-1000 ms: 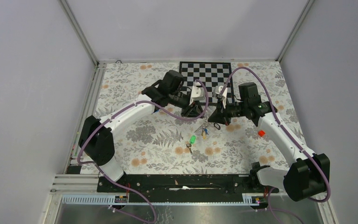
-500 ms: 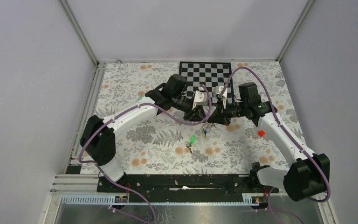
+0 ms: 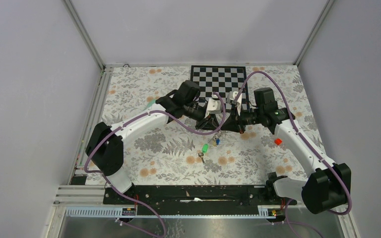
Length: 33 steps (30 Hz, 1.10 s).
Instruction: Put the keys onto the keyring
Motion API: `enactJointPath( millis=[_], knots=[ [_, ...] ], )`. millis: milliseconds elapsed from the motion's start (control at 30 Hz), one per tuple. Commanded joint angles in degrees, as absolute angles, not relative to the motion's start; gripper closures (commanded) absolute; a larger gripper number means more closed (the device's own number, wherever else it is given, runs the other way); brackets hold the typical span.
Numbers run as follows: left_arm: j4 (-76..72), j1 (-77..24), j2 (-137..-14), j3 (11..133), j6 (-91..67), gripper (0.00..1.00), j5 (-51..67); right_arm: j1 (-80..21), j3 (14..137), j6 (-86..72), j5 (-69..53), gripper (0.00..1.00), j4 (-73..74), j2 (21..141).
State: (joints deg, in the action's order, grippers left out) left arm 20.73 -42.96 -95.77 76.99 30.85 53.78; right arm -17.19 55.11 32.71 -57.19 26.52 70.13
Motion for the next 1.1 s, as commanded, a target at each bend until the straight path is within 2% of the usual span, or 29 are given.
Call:
enactJointPath(
  millis=[0, 200, 400, 500, 633, 733, 900, 1067],
  knots=[
    [18.19, -43.33, -96.49, 77.16, 31.77, 0.83, 54.78, -17.43, 57.30, 32.70, -59.83, 1.00, 25.69, 68.57],
    [18.19, -43.33, -96.77, 77.04, 32.05, 0.85, 54.03, -17.39, 57.33, 32.71, -59.93, 1.00, 25.67, 68.41],
    [18.08, -43.29, -96.88, 77.42, 31.81, 1.00, 53.84, -17.40, 57.15, 32.78, -59.57, 1.00, 25.74, 68.43],
    [17.97, -43.33, -96.33, 77.38, 31.79, 1.00, 53.52, -17.37, 56.88, 32.87, -58.81, 1.00, 25.68, 68.31],
    [17.64, -42.22, -94.88, 76.68, 31.43, 1.00, 54.54, -17.32, 56.71, 32.60, -57.08, 0.81, 25.66, 67.68],
    [11.76, -39.99, -93.00, 73.99, 25.75, 1.00, 57.72, -17.32, 56.62, 32.21, -56.12, 0.66, 25.58, 67.33],
    [0.77, -38.67, -90.67, 68.66, 16.35, 1.00, 60.27, -17.31, 57.63, 31.24, -54.79, 0.59, 25.66, 67.28],
    [-11.76, -38.65, -89.26, 63.77, 3.79, 1.00, 59.24, -17.32, 58.92, 29.40, -55.30, 0.60, 25.55, 67.72]
  ],
)
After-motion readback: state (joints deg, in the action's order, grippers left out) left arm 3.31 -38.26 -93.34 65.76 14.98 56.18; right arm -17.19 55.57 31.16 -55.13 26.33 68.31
